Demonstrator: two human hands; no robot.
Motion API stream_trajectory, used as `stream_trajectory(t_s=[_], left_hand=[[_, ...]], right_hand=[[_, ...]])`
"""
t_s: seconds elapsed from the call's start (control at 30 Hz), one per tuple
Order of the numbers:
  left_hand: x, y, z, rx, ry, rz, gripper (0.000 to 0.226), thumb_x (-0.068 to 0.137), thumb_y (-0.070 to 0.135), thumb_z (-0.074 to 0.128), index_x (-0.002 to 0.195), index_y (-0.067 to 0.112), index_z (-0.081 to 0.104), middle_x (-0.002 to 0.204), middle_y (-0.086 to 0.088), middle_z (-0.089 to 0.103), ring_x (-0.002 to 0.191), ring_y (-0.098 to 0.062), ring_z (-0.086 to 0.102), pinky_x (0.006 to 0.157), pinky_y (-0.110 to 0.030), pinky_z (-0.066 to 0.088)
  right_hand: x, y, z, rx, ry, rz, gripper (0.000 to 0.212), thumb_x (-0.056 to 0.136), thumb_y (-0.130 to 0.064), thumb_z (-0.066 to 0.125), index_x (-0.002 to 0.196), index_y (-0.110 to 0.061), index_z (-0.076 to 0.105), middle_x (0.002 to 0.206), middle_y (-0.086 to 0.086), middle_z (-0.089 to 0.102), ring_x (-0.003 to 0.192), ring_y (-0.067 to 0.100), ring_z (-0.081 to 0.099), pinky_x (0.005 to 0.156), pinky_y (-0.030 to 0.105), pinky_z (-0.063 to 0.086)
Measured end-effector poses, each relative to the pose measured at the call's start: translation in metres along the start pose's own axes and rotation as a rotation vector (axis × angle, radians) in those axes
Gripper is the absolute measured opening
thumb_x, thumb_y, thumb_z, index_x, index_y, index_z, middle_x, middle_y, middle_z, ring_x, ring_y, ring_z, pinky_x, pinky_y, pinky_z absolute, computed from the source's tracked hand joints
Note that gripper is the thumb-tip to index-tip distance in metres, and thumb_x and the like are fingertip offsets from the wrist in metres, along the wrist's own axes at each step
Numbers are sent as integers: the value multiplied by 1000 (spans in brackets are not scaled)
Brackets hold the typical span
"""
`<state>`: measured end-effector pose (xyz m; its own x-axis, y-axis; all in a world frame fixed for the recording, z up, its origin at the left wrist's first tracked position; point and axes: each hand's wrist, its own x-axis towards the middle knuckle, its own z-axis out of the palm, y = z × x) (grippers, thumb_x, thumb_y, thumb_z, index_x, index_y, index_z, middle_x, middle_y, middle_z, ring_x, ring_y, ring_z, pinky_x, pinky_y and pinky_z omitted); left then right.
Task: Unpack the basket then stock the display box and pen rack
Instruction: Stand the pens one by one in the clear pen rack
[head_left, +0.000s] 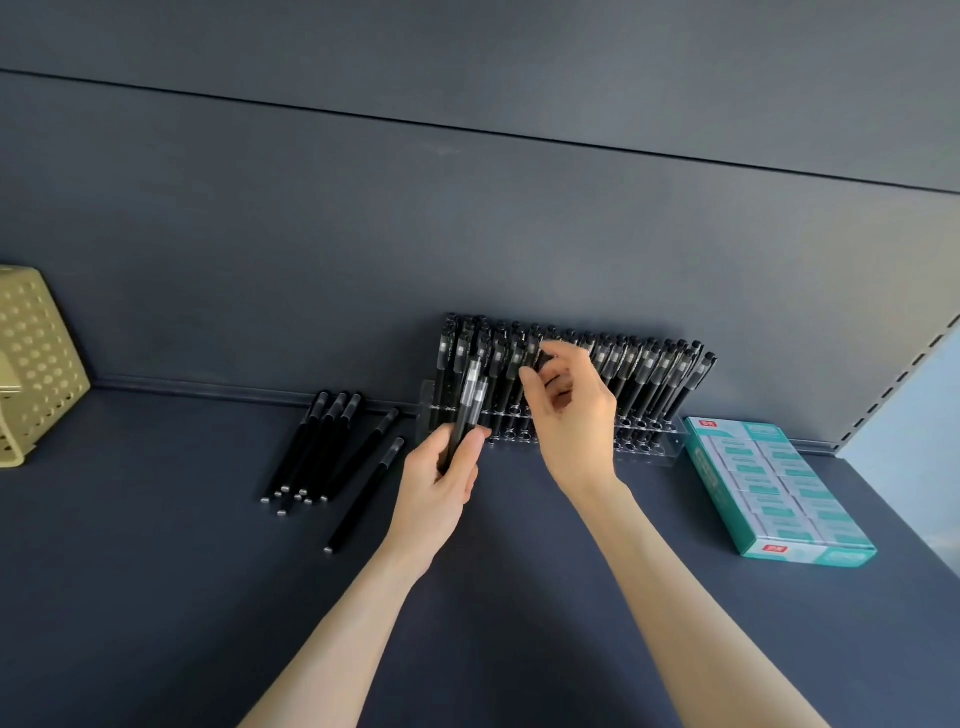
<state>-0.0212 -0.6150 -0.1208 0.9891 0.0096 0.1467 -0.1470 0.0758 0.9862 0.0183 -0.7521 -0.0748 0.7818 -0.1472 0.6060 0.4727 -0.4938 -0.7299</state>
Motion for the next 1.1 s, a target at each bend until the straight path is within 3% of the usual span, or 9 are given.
stream_trajectory(t_s=[0.1, 0.2, 0.3, 0.4, 0.57, 0.7, 0.8, 0.93, 1.1], left_hand=[[-2, 3, 2, -35, -72, -38, 41, 91, 38, 56, 100, -2, 57, 57, 0, 35, 48, -9, 28, 41, -17, 25], [-5, 5, 5, -54, -139, -70, 24, 94, 37, 54, 98, 17, 68, 57, 5, 41, 47, -7, 30, 42, -17, 25], [-6, 4, 6, -80, -142, -79, 21, 96, 36, 52, 95, 25, 70, 59, 2, 43, 46, -8, 31, 43, -20, 24], [-4, 3, 5, -56, -138, -81, 22, 94, 33, 56, 92, 12, 61, 61, 2, 42, 47, -8, 28, 43, -20, 22], [-3, 0, 7, -40, -140, -57, 21, 92, 29, 60, 82, 13, 52, 61, 3, 42, 45, -8, 27, 41, -18, 24], [-2, 0, 6, -52, -119, -34, 16, 93, 27, 59, 79, 20, 59, 63, 0, 48, 43, -7, 29, 40, -17, 26], [-2, -2, 6, -31, -84, -21, 10, 93, 26, 59, 86, 20, 60, 67, 1, 52, 45, -7, 30, 41, -15, 27], [0, -4, 5, 34, 28, 25, 21, 95, 36, 54, 85, 18, 59, 67, 8, 51, 50, -10, 30, 43, -15, 27], [0, -5, 5, 29, 49, 46, 27, 95, 36, 52, 84, 11, 56, 65, 3, 52, 50, -10, 34, 42, -15, 28]], right_hand=[[-4, -9, -6, 204, -173, 146, 16, 81, -29, 72, 94, -29, 62, 73, -11, 65, 66, 0, 56, 63, 11, 44], [-4, -12, -11, 301, -282, 209, 19, 78, -19, 75, 93, -25, 65, 72, -11, 68, 67, 2, 62, 62, 13, 47], [-2, -12, -18, 405, -188, 256, 18, 83, -13, 70, 99, -19, 63, 78, -11, 72, 74, 2, 65, 69, 12, 48], [-1, -9, -22, 463, -190, 297, 19, 86, -11, 66, 103, -19, 61, 88, -5, 74, 84, 7, 68, 76, 19, 52], [-3, -9, -20, 384, -220, 256, 29, 84, -9, 68, 105, -29, 61, 76, -3, 66, 72, 17, 68, 78, 34, 57], [2, -9, -22, 435, -160, 276, 27, 85, -5, 66, 98, -29, 63, 102, 15, 64, 76, 15, 69, 76, 31, 58], [4, -8, -20, 396, -138, 288, 31, 85, -4, 65, 113, -16, 57, 91, 13, 66, 78, 18, 69, 79, 38, 57], [17, -7, -25, 338, 38, 188, 37, 90, 3, 54, 122, -15, 54, 91, -1, 57, 74, 5, 66, 72, 22, 56], [26, -8, -24, 198, 107, 40, 45, 91, 1, 52, 110, -39, 50, 92, -13, 60, 80, 14, 66, 76, 36, 57]])
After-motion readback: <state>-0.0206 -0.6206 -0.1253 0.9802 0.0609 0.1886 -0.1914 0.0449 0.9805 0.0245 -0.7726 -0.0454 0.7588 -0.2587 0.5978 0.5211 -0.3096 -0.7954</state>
